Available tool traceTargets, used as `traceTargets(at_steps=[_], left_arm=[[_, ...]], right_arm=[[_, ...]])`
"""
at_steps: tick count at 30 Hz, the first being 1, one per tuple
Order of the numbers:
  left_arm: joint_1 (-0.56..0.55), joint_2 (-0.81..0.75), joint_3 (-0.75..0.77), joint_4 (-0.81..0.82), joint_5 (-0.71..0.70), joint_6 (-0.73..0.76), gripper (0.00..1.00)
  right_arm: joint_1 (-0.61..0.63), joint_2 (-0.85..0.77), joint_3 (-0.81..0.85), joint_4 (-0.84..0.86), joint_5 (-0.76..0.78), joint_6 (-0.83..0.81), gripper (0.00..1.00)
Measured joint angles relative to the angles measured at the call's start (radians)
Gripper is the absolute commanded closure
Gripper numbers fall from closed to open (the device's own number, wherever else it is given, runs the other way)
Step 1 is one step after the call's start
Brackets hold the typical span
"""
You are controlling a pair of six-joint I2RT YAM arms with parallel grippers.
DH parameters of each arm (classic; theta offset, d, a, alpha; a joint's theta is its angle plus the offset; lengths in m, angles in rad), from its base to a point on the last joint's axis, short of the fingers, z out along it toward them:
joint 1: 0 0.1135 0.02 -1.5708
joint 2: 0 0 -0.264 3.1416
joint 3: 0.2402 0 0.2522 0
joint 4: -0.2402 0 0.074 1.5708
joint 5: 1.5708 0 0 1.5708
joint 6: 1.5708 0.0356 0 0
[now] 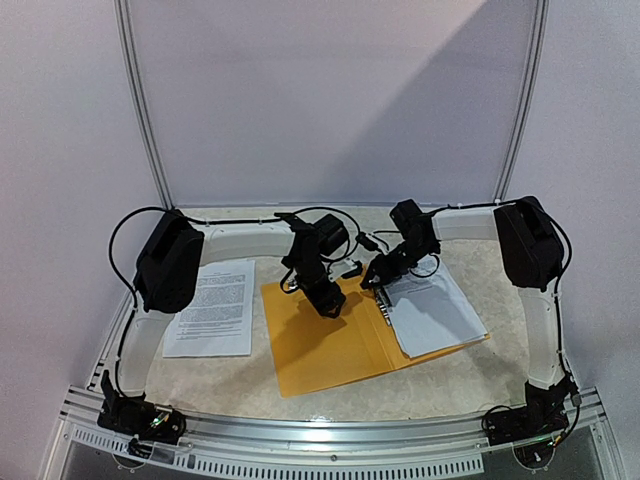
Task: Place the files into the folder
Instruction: Close the spring clip on the folder with some files.
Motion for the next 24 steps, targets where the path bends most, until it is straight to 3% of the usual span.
traceTargets(at_steps=[12, 24], left_arm=[[-0.008, 0.004, 0.004, 0.000, -0.030, 0.010, 0.24], [-0.009, 0.009, 0.009, 0.000, -0.051, 0.028, 0.24]], right_arm=[[0.000, -0.029, -0.031, 0.076, -0.139, 0.005, 0.72], [0.011, -0.146, -0.178, 0.109, -0.163, 0.007, 0.71]])
